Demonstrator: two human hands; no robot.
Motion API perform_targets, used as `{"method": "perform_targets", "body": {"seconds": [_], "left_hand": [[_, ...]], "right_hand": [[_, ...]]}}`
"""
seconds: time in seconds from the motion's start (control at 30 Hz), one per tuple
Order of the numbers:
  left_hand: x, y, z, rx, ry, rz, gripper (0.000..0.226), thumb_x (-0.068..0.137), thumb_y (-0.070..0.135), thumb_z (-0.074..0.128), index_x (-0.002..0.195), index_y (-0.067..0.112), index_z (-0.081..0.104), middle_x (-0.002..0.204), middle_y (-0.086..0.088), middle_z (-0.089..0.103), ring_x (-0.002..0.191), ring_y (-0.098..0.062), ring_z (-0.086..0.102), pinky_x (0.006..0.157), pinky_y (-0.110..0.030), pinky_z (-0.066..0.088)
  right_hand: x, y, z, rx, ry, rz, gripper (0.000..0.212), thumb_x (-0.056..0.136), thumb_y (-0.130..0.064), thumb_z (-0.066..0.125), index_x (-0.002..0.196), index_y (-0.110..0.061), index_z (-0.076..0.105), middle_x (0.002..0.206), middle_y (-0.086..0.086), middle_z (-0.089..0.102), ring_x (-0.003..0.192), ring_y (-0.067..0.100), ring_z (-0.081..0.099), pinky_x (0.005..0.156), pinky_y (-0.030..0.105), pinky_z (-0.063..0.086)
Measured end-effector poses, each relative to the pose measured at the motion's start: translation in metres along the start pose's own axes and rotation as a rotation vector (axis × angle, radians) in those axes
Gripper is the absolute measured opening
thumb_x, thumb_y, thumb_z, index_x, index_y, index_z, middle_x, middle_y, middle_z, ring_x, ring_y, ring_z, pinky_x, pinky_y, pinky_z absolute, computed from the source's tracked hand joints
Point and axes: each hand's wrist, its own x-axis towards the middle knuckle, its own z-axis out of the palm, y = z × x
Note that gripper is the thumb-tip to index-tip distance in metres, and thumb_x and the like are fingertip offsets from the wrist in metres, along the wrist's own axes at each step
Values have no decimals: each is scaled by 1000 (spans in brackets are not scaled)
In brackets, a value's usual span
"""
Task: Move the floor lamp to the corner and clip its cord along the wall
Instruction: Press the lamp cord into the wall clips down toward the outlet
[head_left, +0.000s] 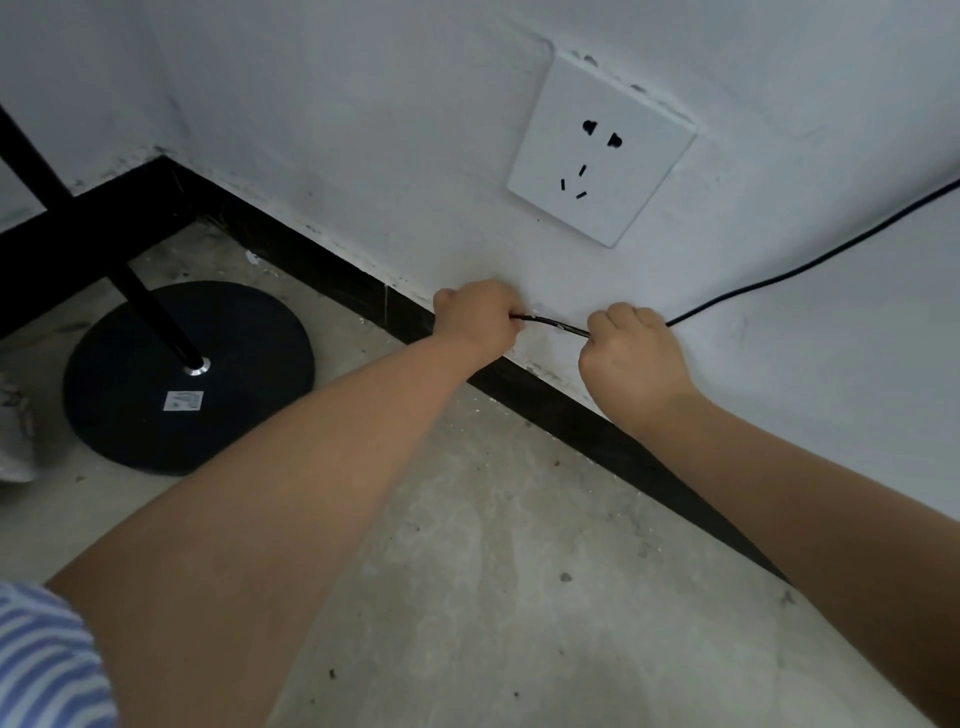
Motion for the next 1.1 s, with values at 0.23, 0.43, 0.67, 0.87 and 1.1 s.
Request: {"method": "perform_targets", "body": {"seconds": [0.23, 0.43, 0.67, 0.87, 1.1], "left_hand": [[5, -2, -14, 278, 139, 212, 24, 95, 23, 51, 96, 5, 68, 104, -12, 68, 99, -30, 59, 78, -33, 38], [-4, -8, -15, 307, 267, 332, 17, 93, 10, 51, 97, 3, 66, 100, -14, 66, 97, -30, 56, 85, -36, 37], [-6, -13, -16, 243, 294, 259, 29, 85, -8, 49, 106, 5, 65, 106, -14, 67, 101, -29, 56, 94, -34, 29], [-11, -6, -29, 210, 349, 230, 35, 84, -7, 49, 117, 2, 60, 122, -19, 61, 112, -35, 52, 91, -39, 41], [-32, 19, -53, 169, 625, 434, 33, 77, -10, 55, 109, -7, 60, 110, -33, 57, 105, -49, 50, 89, -48, 44]], "right_hand": [[-1, -2, 0, 84, -121, 57, 19, 73, 0, 58, 90, -2, 66, 110, 15, 57, 108, 32, 49, 95, 39, 41], [-9, -2, 6, 181, -125, 131, 30, 79, 1, 46, 107, 3, 55, 121, 19, 46, 116, 35, 39, 102, 40, 32], [-32, -4, 5, 138, 139, 206, 24, 42, -12, 71, 66, -6, 71, 81, 9, 71, 82, 27, 67, 91, 41, 52], [-39, 5, 10, 273, 196, 232, 15, 47, 6, 68, 61, 8, 66, 94, 26, 68, 96, 40, 63, 100, 57, 40], [-48, 2, 7, 451, 432, 199, 12, 44, 14, 71, 51, 7, 63, 79, 25, 72, 87, 42, 68, 81, 57, 52]]}}
